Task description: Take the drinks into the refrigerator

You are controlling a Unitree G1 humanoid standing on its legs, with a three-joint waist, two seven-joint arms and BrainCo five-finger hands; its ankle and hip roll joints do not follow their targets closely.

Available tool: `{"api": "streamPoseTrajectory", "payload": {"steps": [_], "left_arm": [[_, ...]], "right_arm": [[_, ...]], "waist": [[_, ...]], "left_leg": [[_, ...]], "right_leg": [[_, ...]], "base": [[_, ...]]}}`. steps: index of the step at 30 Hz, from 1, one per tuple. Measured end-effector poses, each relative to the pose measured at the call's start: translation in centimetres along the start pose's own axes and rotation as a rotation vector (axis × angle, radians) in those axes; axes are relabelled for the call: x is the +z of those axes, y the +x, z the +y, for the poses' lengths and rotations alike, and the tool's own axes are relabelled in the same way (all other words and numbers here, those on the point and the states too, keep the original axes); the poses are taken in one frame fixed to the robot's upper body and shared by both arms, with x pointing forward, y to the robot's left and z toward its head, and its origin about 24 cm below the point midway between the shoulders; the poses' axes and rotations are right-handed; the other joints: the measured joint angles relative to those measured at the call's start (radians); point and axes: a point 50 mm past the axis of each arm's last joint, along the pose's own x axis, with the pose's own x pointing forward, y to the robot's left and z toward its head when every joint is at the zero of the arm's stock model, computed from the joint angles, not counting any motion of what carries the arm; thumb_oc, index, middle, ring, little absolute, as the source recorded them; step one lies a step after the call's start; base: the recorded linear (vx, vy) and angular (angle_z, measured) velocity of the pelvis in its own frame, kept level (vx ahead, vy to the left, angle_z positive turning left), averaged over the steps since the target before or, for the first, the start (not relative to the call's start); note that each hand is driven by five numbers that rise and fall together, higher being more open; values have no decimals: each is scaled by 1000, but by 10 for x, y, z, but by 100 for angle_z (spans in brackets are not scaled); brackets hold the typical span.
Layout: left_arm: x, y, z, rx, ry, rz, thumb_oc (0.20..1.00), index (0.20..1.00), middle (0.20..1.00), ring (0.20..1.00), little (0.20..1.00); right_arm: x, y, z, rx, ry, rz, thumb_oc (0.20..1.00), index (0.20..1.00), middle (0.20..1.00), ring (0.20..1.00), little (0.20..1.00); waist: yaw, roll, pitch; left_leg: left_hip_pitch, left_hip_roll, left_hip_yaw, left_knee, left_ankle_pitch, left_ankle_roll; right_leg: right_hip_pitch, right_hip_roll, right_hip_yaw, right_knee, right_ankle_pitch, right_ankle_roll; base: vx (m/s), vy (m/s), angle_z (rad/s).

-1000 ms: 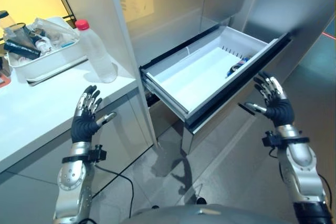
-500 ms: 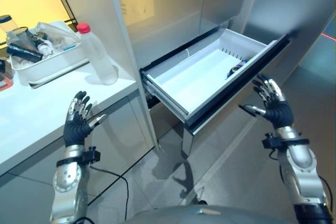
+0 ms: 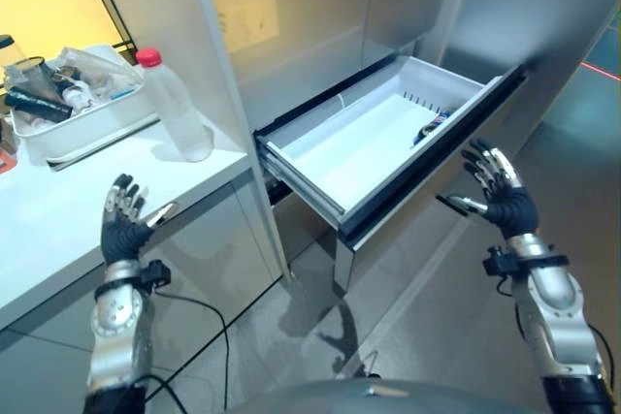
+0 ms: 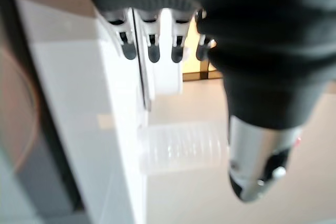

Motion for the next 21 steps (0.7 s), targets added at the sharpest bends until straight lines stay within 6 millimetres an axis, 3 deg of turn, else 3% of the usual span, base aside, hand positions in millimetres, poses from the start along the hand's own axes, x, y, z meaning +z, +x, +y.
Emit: {"api": "streamPoseTrajectory", "payload": {"steps": [9,21], "left_arm": [[15,40,13,73,74,-25,1000,1000,1000,1000,1000],[40,62,22,92,123,-95,1000,1000,1000,1000,1000]], "right_arm": [[-2,3,13,99,5,23,1000,1000,1000,1000,1000],[1,6,12,120,-11,14,1000,1000,1000,1000,1000]], "waist": [[-34,-2,-2],[-45,-11,2]], "left_leg": [[13,5,25,-15,1,-1],[6,9,50,-16,0,-3]], "right_leg": [[-4,11,20,3,2,-1],[-22,16,43,-1,5,-3]], "base": [[14,11,-8],[15,6,-5]]}}
